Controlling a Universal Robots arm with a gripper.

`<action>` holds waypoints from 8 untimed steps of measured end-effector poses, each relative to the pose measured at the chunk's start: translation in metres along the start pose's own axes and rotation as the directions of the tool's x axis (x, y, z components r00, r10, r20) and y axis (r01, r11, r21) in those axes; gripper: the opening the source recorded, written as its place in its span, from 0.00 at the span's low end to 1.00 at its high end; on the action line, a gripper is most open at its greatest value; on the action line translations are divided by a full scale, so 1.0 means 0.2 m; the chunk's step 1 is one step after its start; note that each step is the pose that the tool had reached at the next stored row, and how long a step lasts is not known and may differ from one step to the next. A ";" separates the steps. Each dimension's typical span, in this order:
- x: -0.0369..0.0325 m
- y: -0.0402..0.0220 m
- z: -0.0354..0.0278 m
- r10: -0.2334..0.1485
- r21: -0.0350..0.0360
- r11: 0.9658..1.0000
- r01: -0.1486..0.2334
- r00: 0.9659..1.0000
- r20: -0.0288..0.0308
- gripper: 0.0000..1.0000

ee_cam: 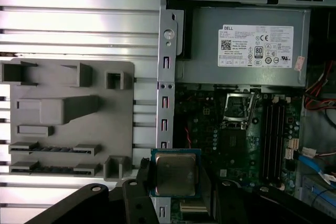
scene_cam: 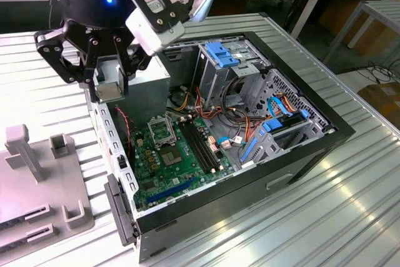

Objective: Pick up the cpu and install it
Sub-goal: 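Reach for the cpu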

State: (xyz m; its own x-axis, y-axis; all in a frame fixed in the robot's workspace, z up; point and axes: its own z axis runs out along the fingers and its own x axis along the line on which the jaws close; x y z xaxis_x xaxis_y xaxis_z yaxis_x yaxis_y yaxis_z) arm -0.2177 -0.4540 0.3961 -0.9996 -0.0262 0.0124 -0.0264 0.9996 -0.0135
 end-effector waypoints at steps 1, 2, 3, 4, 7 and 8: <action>-0.018 -0.001 0.000 0.000 0.000 1.000 0.000 1.000 0.000 0.47; -0.030 -0.001 0.000 0.000 0.000 1.000 0.000 1.000 0.000 0.47; -0.039 -0.001 0.000 0.000 0.000 1.000 0.000 1.000 0.000 0.47; -0.049 -0.001 0.000 0.000 0.000 1.000 0.000 1.000 0.000 0.47; -0.080 -0.002 0.000 0.000 0.001 1.000 0.000 1.000 0.000 0.47; -0.094 -0.002 0.000 0.000 0.001 1.000 0.000 1.000 0.000 0.47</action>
State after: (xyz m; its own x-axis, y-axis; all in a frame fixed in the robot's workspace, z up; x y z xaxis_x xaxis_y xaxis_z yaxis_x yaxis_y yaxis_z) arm -0.1990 -0.4540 0.3959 -0.9996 -0.0262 0.0125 -0.0264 0.9996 -0.0142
